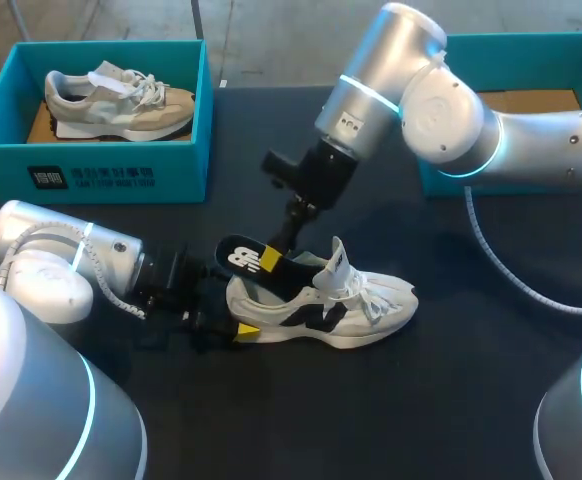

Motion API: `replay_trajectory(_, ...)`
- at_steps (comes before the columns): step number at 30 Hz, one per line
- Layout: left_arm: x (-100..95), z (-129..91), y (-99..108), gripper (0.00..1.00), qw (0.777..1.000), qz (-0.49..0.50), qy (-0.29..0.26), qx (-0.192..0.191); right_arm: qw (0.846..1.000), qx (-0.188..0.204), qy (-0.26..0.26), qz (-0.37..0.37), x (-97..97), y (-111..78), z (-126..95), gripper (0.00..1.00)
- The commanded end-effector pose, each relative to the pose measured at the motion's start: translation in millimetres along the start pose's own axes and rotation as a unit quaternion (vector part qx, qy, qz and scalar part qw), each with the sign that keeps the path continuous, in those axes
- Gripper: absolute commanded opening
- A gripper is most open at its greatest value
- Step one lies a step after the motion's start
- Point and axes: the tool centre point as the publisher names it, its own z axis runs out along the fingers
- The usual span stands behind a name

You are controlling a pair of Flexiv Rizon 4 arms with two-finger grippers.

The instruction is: Take the shoe out of the shoebox, open the shoe tongue, remove and reinsert the insole, then place the shoe into the shoebox

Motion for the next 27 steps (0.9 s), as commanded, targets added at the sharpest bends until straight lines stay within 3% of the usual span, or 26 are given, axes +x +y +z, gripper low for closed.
replay_trajectory(1,-1.2,3,3,0.00,1.000,0.000,0.000,-0.001,1.000,-0.002,0.003,0.002,-2.7,1.2,4,0.37)
replay_trajectory(8,-1.2,3,3,0.00,1.000,0.000,0.000,-0.001,1.000,-0.010,0.014,0.006,-3.4,0.4,8,0.28)
replay_trajectory(11,-1.2,3,3,0.00,1.000,0.000,0.000,-0.001,1.000,-0.012,0.015,0.006,-3.6,0.3,9,0.15)
replay_trajectory(12,-1.2,3,3,0.00,1.000,0.000,0.000,-0.001,1.000,-0.013,0.015,0.006,-3.6,0.4,9,0.02)
replay_trajectory(13,-1.2,3,3,0.00,1.000,0.000,0.000,-0.001,1.000,-0.013,0.015,0.006,-3.6,0.6,10,0.00)
replay_trajectory(27,-1.2,3,3,0.00,1.000,0.000,0.000,-0.001,0.998,-0.057,0.013,0.010,8.5,13.3,-12,0.00)
